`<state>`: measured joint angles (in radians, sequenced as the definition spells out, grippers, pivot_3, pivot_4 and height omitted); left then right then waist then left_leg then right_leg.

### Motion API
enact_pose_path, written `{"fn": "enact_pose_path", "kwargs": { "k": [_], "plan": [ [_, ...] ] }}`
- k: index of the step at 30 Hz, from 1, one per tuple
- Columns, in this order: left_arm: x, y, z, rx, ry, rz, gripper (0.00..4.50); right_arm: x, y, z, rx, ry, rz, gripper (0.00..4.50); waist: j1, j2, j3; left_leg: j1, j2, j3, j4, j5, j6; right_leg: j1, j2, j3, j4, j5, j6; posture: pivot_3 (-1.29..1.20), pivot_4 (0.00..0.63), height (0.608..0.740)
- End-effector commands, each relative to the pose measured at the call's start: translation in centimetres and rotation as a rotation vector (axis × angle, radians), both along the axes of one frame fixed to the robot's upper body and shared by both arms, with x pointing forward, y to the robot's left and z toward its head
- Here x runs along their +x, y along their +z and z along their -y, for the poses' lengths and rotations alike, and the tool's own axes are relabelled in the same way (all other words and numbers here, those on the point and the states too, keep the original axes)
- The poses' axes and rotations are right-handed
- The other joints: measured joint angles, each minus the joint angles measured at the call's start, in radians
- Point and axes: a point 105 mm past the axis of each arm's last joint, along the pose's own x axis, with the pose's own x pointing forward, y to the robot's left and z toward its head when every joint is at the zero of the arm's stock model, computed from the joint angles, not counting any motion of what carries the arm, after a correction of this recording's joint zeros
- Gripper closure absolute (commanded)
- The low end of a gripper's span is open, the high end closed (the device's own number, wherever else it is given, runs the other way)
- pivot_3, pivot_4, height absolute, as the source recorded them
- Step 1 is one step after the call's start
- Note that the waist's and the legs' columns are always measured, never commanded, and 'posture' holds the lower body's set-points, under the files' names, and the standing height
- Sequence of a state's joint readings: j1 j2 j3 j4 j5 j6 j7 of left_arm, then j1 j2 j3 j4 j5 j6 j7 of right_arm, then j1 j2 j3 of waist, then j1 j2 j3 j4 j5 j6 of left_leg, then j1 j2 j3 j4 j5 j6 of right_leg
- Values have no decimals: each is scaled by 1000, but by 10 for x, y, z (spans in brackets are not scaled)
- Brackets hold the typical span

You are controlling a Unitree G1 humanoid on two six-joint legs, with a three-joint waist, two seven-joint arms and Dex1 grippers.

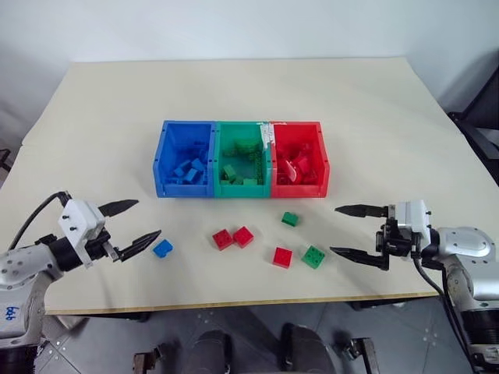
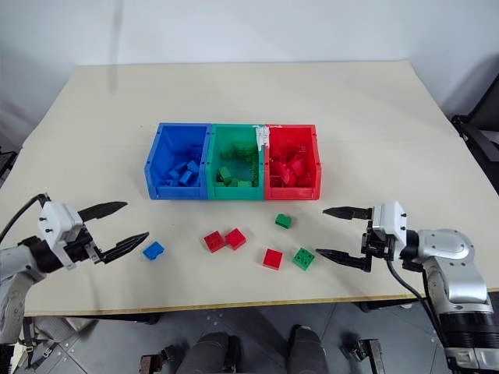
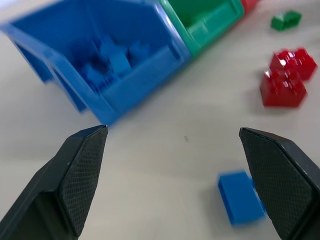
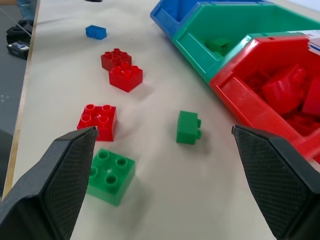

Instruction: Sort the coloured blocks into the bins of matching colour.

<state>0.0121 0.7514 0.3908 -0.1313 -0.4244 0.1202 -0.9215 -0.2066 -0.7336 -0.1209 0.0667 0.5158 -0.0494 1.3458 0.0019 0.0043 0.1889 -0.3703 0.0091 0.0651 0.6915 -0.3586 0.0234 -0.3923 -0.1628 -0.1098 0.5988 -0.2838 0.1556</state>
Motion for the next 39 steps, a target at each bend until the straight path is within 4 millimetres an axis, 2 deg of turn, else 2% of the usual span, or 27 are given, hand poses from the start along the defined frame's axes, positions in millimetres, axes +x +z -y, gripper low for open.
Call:
{"fn": "enact_pose_path", "kwargs": {
  "k": [1, 4, 7, 9, 12, 14, 17, 19, 21, 23, 28, 32, 38, 39],
  "plan": [
    [-2, -1, 8, 28, -35, 6, 19, -3, 10, 5, 1, -35, 68, 0, -1, 0, 0, 0, 0, 0, 0, 0, 0, 0, 0, 0, 0, 0, 0, 0, 150, 740],
    [-2, 2, 25, -19, -91, -15, 19, -8, 10, 19, -24, -89, 69, 0, 2, 0, 0, 0, 0, 0, 0, 0, 0, 0, 1, -1, -1, 0, 0, 0, 150, 740],
    [-12, 3, 70, 19, -314, -46, 19, -15, 6, 44, -66, -176, 38, 0, 17, 0, 0, -1, -1, 0, 1, 0, 0, 1, 0, -1, -1, 0, 0, 0, 150, 740],
    [-21, 1, 93, 71, -436, -47, 19, -20, -5, 54, -163, -177, 11, 0, 21, 0, 0, -1, -1, 1, 2, -1, 0, 1, 0, -1, -1, 0, 0, 0, 150, 740],
    [-24, 7, 113, 57, -522, -32, 19, -22, -12, 58, -192, -184, -31, 0, 21, 0, 0, 0, -5, 1, 2, -1, 0, 2, 1, 0, 0, 0, 1, 0, 150, 740],
    [-25, 8, 124, 42, -567, -29, 19, -20, -11, 47, -151, -181, -73, 0, 18, 0, 0, 0, -5, 1, 2, 0, 0, 1, 1, 0, 1, 0, 0, 0, 150, 740],
    [-24, 4, 125, 51, -585, -31, 19, -22, -15, 28, -157, -138, -116, 0, 12, 1, 0, 1, -4, 1, 2, 0, -1, 1, 1, 0, 2, 0, 0, 0, 150, 740],
    [-24, 1, 117, 51, -563, -44, 19, -21, -19, 10, -147, -123, -151, 0, 11, 1, 0, 1, -4, 1, 2, 0, -1, 1, 2, 0, 2, 0, 0, 0, 150, 740],
    [-24, -2, 109, 48, -537, -56, 19, -19, -22, 1, -147, -120, -162, 0, 12, 1, 0, 1, -4, 0, 3, 0, -1, 1, 2, 0, 1, 0, 0, 0, 150, 740],
    [-27, -3, 100, 43, -522, -72, 19, -14, -25, -4, -136, -140, -156, 0, 15, 1, 0, 0, -4, 0, 3, 0, -1, 1, 2, 0, 1, 0, 0, 0, 150, 740],
    [-35, -7, 79, 41, -452, -94, 19, -10, -52, -9, -206, -165, -174, 0, 24, 1, 0, -1, -5, -1, 5, -1, 0, 1, 1, 0, 1, 0, 0, 0, 150, 740],
    [-37, -12, 76, 40, -425, -100, 0, -8, -58, -16, -191, -148, -181, 921, 20, 1, 0, 0, -5, -2, 5, -1, 1, 2, 1, 0, 1, 0, 0, 0, 150, 740],
    [-35, -10, 78, 28, -415, -83, 0, -4, -52, -18, -170, -141, -154, 3053, 19, 1, 0, 0, -5, -1, 5, -1, 0, 1, 1, 0, 2, 0, 0, 0, 150, 740],
    [-35, -9, 78, 24, -412, -81, 0, -3, -49, -18, -161, -140, -145, 3086, 20, 1, 0, 0, -5, -1, 5, -1, 0, 1, 1, 0, 2, 0, 0, 0, 150, 740]
  ]
}}
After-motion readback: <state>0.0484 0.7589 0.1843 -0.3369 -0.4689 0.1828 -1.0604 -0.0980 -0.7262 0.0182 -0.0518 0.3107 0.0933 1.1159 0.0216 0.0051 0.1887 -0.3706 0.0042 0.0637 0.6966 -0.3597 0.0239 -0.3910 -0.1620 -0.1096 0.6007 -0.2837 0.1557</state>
